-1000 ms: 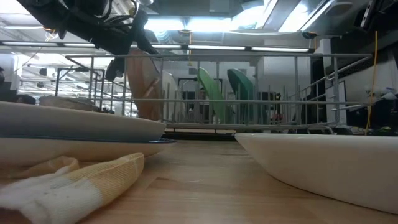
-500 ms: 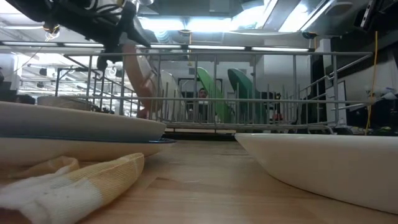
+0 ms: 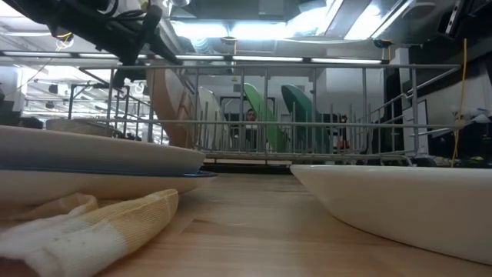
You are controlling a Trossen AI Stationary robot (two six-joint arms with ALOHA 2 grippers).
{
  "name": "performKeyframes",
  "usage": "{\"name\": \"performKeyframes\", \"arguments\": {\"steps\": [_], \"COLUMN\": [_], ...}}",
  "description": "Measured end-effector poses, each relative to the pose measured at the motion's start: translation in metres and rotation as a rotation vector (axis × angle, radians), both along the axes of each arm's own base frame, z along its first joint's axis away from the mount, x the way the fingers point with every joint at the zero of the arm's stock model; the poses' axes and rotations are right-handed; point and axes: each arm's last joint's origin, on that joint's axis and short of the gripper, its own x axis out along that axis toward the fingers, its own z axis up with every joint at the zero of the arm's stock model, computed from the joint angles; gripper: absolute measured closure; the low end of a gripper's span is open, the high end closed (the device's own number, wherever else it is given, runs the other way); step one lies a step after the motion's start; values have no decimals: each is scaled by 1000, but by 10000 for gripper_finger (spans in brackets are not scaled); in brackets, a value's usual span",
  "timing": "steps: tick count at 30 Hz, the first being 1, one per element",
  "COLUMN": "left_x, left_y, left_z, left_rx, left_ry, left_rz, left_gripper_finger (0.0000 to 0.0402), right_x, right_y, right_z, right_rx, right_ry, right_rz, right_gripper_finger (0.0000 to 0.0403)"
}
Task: Sort dishes
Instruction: Put the brown plate in the dish rack, then put the white plate in the dish rack
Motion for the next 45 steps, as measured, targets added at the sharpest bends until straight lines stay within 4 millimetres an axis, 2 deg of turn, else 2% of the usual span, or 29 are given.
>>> {"name": "performKeyframes", "arguments": {"steps": [7,17,20,26,29,33,40,45], "left_x": [-10,-36,-39,-30,-21,5,73,118], "left_y": [-3,-10,-14,-35,-51,-76,-120,-142], "left_z": [9,17,28,68,81,97,115,111], "left_rx": [78,109,146,296,328,362,568,672], "left_ry": [4,8,-105,-516,-673,-694,-517,-320], "left_rz": [-9,62,21,-367,-494,-629,-776,-854], "left_gripper_finger": [194,194,194,194,194,194,194,194], "right_x": [0,0,0,0,0,0,0,1], "right_y": [0,0,0,0,0,0,0,0], "right_z": [0,0,0,0,0,0,0,0], "right_rx": [0,-1,-1,-1,-1,32,106,155], "right_ry": [0,0,0,0,0,-2,-8,-9], "right_rz": [-1,-2,-2,-2,-2,-2,-2,-3], "right_gripper_finger": [395,395,395,395,395,395,395,395]}}
